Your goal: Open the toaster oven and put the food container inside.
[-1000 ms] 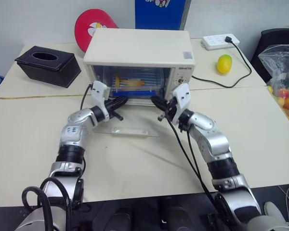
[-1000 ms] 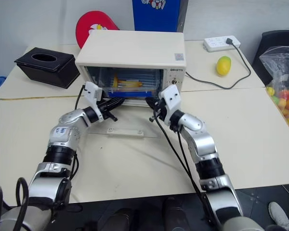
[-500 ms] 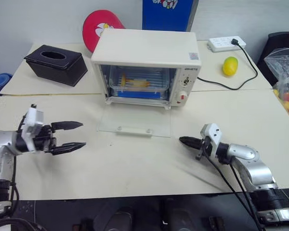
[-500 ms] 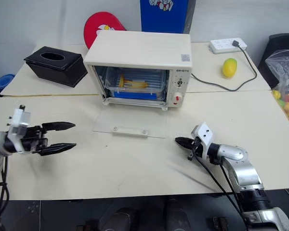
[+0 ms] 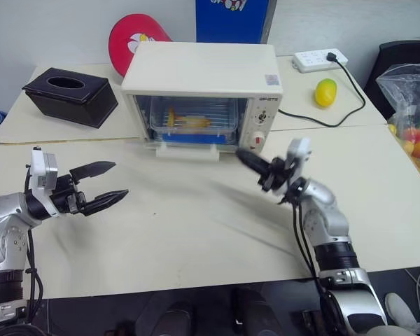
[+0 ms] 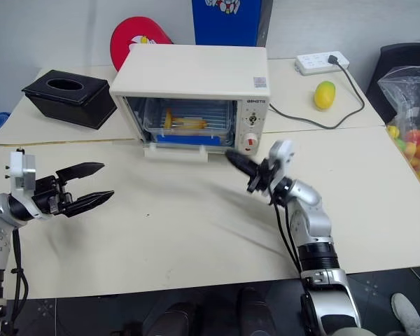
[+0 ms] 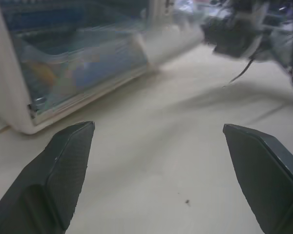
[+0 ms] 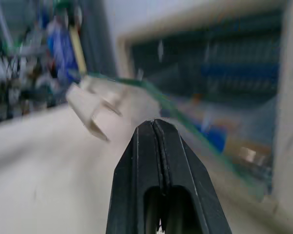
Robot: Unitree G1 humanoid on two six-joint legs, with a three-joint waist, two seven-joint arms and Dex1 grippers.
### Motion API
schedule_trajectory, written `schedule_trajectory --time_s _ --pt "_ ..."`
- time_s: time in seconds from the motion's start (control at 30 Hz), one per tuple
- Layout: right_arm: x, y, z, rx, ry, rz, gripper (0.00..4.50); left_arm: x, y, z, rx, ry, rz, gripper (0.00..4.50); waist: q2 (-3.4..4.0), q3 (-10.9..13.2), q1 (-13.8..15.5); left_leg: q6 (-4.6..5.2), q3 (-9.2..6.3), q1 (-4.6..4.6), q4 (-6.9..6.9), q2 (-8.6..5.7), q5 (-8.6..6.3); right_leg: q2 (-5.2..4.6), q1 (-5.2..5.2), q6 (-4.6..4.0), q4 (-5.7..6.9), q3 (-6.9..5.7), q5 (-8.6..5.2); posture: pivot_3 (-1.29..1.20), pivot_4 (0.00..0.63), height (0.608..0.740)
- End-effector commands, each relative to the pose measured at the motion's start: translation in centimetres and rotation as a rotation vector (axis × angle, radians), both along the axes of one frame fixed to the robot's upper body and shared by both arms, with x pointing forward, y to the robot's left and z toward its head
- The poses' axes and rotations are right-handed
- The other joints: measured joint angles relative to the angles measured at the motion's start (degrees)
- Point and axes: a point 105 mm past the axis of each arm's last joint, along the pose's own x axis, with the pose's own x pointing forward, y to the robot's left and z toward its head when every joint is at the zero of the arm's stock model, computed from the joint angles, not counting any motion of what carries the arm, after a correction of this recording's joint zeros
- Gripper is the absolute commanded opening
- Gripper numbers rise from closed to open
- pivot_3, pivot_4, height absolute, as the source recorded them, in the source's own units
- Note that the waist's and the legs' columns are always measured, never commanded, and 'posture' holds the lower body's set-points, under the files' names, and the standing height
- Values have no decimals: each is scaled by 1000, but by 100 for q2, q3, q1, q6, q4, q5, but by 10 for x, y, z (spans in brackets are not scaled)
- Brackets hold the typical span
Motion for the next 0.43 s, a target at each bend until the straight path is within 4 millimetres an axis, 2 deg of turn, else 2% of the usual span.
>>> schedule_trajectory --time_s 0.03,0.13,0.2,0.3,0.37,0.43 --pt "-22 -9 20 -31 -5 84 0 -8 6 -3 58 -36 35 4462 0 0 12 -1 -2 0 -2 1 0 0 0 0 -2 -2 0 0 150 740" --pt "-44 -15 -4 -265 -46 108 921 -15 8 -16 129 -32 59 4500 -3 -2 72 6 -9 -2 -7 -1 -4 -2 5 0 -34 -3 0 0 150 740" --pt "-53 -22 -15 -322 -32 117 1588 -18 9 -22 168 -33 70 4500 -3 -1 128 11 -3 -3 -5 -2 -7 -3 8 0 -46 0 0 0 150 740" --pt "-74 -38 -56 -527 -54 113 2536 -31 11 -35 196 -15 67 4500 -3 -2 172 13 10 -2 4 -3 -8 -4 7 2 -39 8 1 0 150 740" --pt "-88 -47 -78 -597 -45 127 3205 -37 10 -42 200 1 66 4500 -3 -2 183 14 13 0 3 -3 -9 -4 9 2 -39 10 1 0 150 740" --pt "-89 -57 -89 -614 -42 77 3930 -42 8 -49 211 11 73 4500 -4 -2 183 15 14 1 4 -2 -9 -3 10 2 -39 11 1 0 150 740"
